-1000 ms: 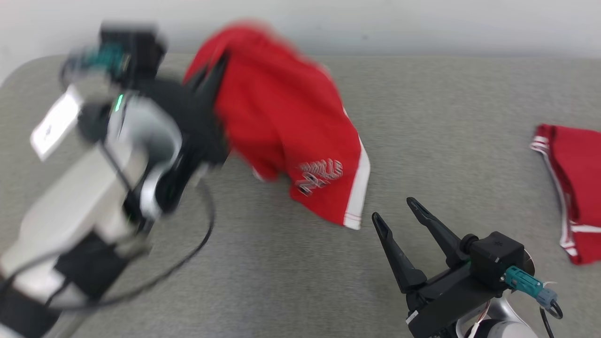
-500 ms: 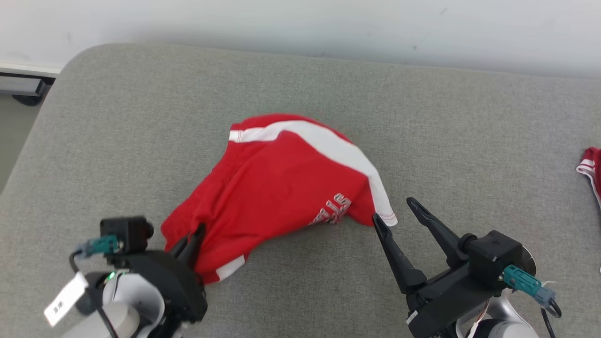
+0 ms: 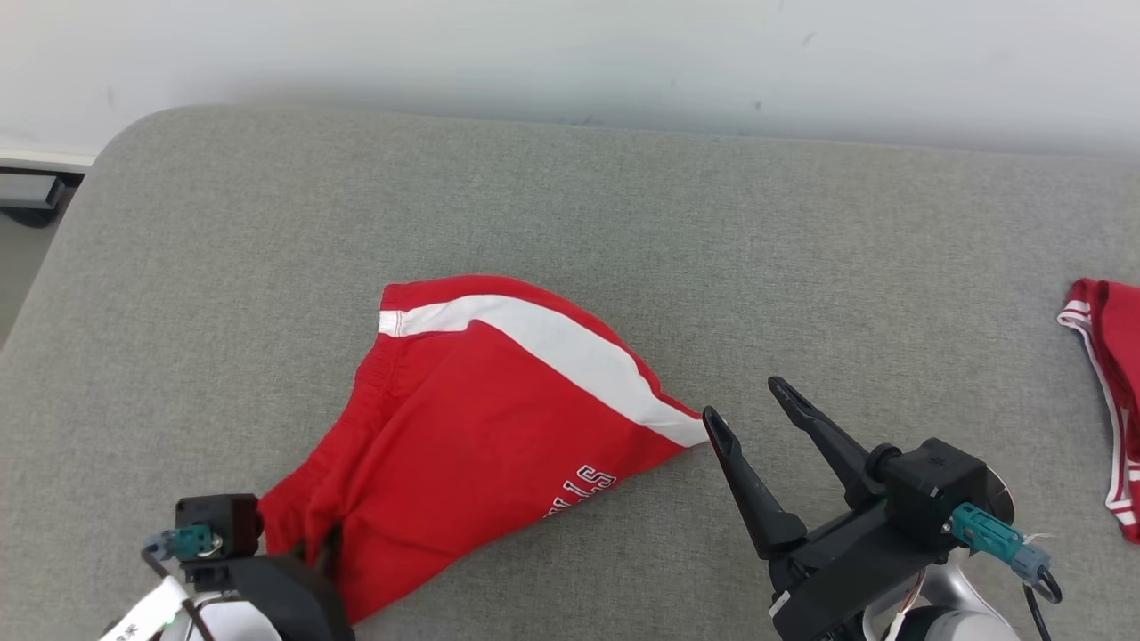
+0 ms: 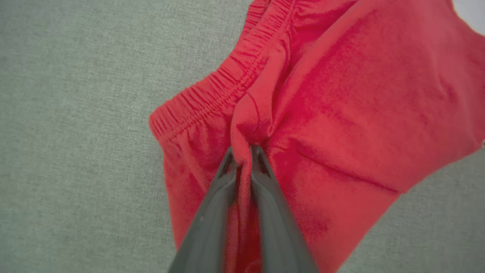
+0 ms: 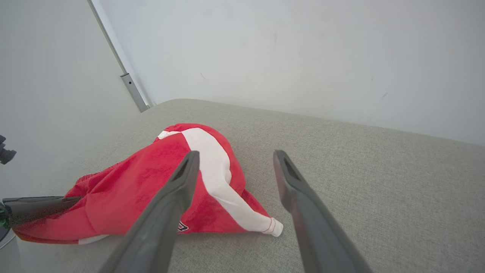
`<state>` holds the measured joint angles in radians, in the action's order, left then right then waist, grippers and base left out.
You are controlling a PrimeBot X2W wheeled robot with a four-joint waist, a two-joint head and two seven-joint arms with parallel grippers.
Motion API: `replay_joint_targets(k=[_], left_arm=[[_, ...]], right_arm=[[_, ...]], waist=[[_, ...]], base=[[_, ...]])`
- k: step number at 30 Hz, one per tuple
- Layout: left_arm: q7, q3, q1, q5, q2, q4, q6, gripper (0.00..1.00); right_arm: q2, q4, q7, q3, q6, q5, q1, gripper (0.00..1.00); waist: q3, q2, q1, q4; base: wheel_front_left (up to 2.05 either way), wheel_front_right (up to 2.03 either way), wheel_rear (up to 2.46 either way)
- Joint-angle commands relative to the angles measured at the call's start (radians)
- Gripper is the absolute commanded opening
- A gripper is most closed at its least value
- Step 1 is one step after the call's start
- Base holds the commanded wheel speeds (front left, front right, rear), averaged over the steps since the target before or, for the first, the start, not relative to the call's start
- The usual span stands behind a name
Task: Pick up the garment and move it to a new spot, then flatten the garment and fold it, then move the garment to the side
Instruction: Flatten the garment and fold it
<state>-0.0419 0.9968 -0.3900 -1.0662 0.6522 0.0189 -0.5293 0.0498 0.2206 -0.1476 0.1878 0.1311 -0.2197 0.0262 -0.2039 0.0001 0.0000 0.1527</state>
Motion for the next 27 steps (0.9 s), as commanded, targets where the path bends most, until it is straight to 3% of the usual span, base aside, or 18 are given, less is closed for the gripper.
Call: replay_joint_targets(k=[1, 9, 13, 16, 20, 24, 27], left_arm=[[-0.002, -0.008, 0.025, -0.011, 0.008, -0.007, -0.017, 1.00], [-0.017, -0.045, 0.073, -0.023, 0.088, -0.076, -0.138, 1.00], [0.045, -0.094, 0.074, -0.011, 0.111, -0.133, -0.151, 1.00], [0.138, -0.142, 0.059, 0.004, 0.102, -0.195, -0.122, 1.00], [0.252, -0.172, 0.048, 0.035, 0.072, -0.256, -0.030, 1.00], [0.300, -0.206, 0.039, 0.103, 0.029, -0.283, 0.060, 1.00], [0.309, -0.289, 0.052, 0.195, -0.036, -0.307, 0.090, 1.00]], right_arm=[[0.002, 0.000, 0.007, -0.005, -0.001, -0.005, -0.008, 1.00], [0.002, 0.005, 0.016, -0.034, -0.001, -0.008, -0.010, 1.00], [0.002, 0.010, 0.017, -0.058, -0.001, -0.001, -0.010, 1.00], [0.002, 0.019, 0.019, -0.087, -0.001, -0.004, -0.011, 1.00], [0.002, 0.017, 0.036, -0.143, -0.001, -0.029, -0.020, 1.00], [0.002, 0.013, 0.061, -0.188, -0.001, -0.057, -0.026, 1.00], [0.002, 0.003, 0.079, -0.219, -0.001, -0.082, -0.033, 1.00]], waist=[[0.003, -0.0001, 0.0000, -0.006], [0.004, -0.0001, 0.0000, -0.016], [0.002, -0.0001, 0.0000, -0.013], [0.003, -0.0001, 0.0000, -0.009], [0.023, -0.0001, 0.0000, -0.010], [0.039, -0.0001, 0.0000, -0.025], [0.053, -0.0001, 0.0000, -0.039]], base=[[0.00, 0.00, 0.00], [0.00, 0.00, 0.00], [0.00, 0.00, 0.00], [0.00, 0.00, 0.00], [0.00, 0.00, 0.00], [0.00, 0.00, 0.00], [0.00, 0.00, 0.00]])
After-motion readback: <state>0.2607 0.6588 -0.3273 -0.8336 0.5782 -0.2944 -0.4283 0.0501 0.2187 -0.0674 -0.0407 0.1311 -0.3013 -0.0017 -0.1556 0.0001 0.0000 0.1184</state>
